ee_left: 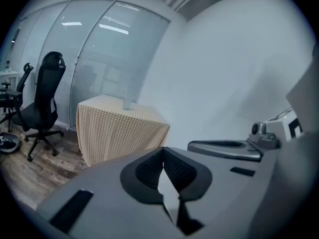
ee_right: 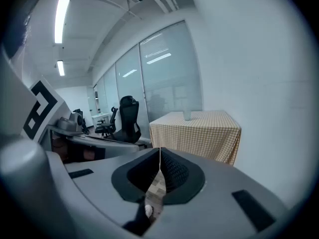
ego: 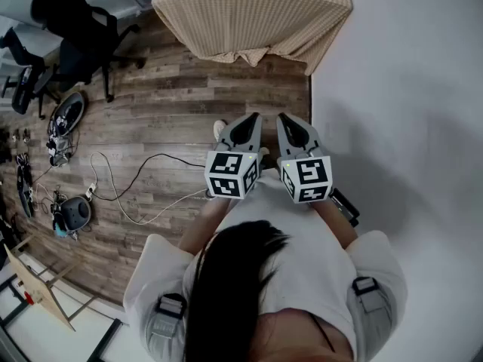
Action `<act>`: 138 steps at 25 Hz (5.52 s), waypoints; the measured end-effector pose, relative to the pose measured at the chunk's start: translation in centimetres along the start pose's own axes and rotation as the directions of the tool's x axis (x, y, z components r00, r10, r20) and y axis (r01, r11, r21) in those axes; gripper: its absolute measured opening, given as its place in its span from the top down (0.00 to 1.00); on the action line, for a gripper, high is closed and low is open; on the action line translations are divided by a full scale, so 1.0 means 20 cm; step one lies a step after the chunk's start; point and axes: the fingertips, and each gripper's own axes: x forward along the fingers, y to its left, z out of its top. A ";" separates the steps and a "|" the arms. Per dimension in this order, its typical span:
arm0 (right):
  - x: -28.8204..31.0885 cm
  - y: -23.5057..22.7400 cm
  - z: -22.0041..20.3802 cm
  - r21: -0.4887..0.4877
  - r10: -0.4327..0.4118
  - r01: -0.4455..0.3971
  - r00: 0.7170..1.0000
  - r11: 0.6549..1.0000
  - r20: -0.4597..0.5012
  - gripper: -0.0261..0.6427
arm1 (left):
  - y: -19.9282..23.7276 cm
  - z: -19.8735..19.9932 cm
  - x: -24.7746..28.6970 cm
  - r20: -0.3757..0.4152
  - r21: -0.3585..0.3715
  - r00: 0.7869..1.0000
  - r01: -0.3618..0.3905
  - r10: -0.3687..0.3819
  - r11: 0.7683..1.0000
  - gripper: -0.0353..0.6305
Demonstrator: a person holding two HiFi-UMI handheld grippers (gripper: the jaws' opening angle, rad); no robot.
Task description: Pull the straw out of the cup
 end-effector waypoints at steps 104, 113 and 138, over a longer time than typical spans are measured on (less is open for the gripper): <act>1.32 -0.18 0.58 0.099 -0.145 0.149 0.988 0.984 -0.046 0.91 | 0.93 0.83 0.81 -0.066 0.018 0.951 0.304 -0.302 0.953 0.93; 1.32 -0.22 0.59 0.119 -0.171 0.175 0.984 0.977 -0.048 0.90 | 0.99 0.83 0.84 -0.092 0.011 0.963 0.256 -0.254 0.967 0.94; 1.54 -0.25 0.70 0.048 -0.103 0.105 0.994 0.993 -0.042 0.90 | 1.17 0.94 0.95 -0.048 -0.026 0.984 0.170 -0.171 0.985 0.94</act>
